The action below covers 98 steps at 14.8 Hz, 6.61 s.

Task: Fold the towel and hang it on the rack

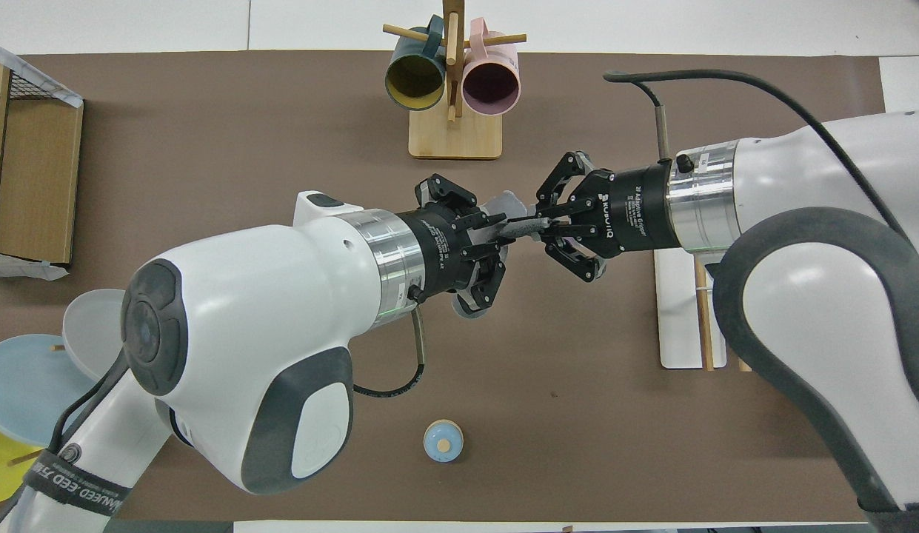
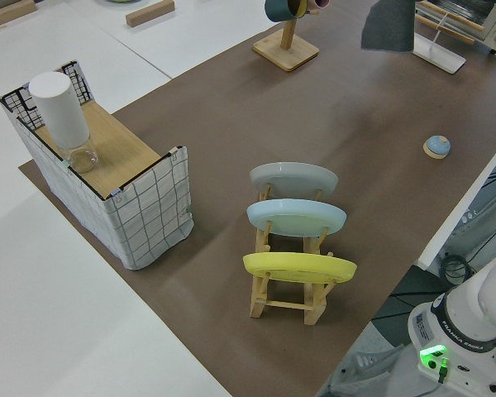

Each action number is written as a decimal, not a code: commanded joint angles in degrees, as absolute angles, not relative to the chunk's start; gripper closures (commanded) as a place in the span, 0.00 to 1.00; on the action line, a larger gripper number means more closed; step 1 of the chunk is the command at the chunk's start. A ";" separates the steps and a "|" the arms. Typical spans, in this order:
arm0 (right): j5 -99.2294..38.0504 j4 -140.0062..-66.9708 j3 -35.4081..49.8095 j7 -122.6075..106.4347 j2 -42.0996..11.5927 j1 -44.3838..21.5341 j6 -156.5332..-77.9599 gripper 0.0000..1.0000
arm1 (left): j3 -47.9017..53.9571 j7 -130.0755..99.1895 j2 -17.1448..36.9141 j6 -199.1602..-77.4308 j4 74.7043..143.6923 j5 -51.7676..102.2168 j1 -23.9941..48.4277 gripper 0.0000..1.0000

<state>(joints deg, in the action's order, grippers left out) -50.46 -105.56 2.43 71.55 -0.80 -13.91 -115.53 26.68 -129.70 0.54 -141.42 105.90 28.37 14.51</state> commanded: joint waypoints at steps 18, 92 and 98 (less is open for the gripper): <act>-3.27 -118.48 2.02 8.72 5.63 -2.56 -104.32 1.00 | 25.31 -54.97 -2.64 -122.00 108.99 27.43 -10.71 0.00; 3.60 -89.74 2.37 -4.83 -2.11 1.41 -84.81 0.00 | 5.89 -2.64 -4.57 -91.49 96.68 -0.79 1.67 0.00; 3.25 -89.82 1.94 -4.92 -2.11 2.37 -86.31 0.00 | 5.89 -2.64 -4.57 -91.49 96.68 -0.79 1.67 0.00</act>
